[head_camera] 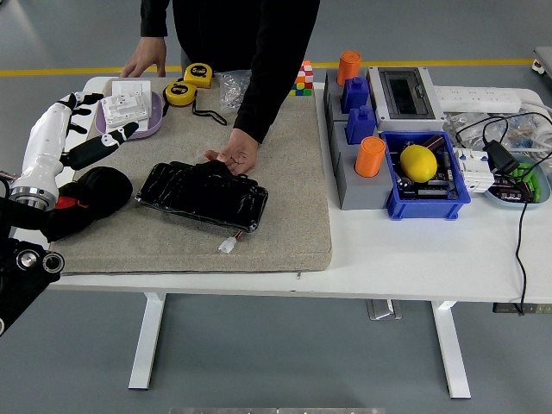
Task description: Pick the rag up,wipe the panel,place it on the desk
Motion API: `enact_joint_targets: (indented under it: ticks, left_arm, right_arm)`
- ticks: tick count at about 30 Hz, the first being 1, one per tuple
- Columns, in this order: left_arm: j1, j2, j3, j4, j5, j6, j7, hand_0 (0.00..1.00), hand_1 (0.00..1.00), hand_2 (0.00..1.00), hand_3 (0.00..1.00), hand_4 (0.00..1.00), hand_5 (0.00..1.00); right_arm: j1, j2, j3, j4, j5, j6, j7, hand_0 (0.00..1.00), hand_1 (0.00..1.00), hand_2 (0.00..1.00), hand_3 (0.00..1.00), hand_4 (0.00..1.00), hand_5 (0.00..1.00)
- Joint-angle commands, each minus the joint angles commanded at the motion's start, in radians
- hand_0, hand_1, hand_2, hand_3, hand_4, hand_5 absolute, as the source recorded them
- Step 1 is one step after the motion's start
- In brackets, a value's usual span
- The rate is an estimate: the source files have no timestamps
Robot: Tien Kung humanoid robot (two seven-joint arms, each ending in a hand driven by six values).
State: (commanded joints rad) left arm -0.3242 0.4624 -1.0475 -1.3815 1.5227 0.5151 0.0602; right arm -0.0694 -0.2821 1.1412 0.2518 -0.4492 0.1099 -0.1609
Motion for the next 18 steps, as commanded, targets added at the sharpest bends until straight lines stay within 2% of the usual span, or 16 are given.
enact_joint_targets:
  ticks: [1,6,7,12,14,18]
  left_arm:
    - [0.005,0.003,0.003,-0.014,-0.046,-0.003,-0.027,0.434,0.672,0.745,0.691,0.887,0.49]
    - [0.027,0.007,0.009,-0.07,-0.254,-0.047,-0.163,0.434,0.672,0.745,0.691,0.887,0.49]
    - [0.032,0.007,0.011,-0.079,-0.292,-0.059,-0.183,0.434,0.662,0.73,0.626,0.848,0.425]
    - [0.054,-0.013,0.002,-0.117,-0.507,-0.079,-0.244,0.434,0.662,0.73,0.626,0.848,0.425]
    - [0.062,-0.026,-0.007,-0.131,-0.585,-0.086,-0.272,0.447,0.656,0.7,0.604,0.833,0.387]
    - [0.068,-0.038,-0.009,-0.148,-0.76,-0.101,-0.302,0.447,0.656,0.7,0.604,0.833,0.387]
  right_arm:
    - [0.0,0.0,0.0,0.0,-0.001,0.0,-0.001,0.74,0.642,0.695,0.615,0.998,0.557]
    - [-0.002,-0.001,0.004,0.0,-0.003,0.0,-0.002,0.74,0.642,0.695,0.615,0.998,0.557]
    - [-0.002,-0.001,0.004,0.0,-0.003,0.0,-0.002,0.74,0.643,0.695,0.614,0.998,0.555]
    - [-0.002,-0.001,0.006,0.001,-0.002,-0.001,-0.002,0.74,0.643,0.695,0.614,0.998,0.555]
    - [-0.002,0.0,0.007,0.0,-0.002,0.0,-0.002,0.739,0.642,0.695,0.613,0.998,0.555]
    - [-0.003,0.0,0.009,0.001,-0.002,-0.001,-0.002,0.739,0.642,0.695,0.613,0.998,0.555]
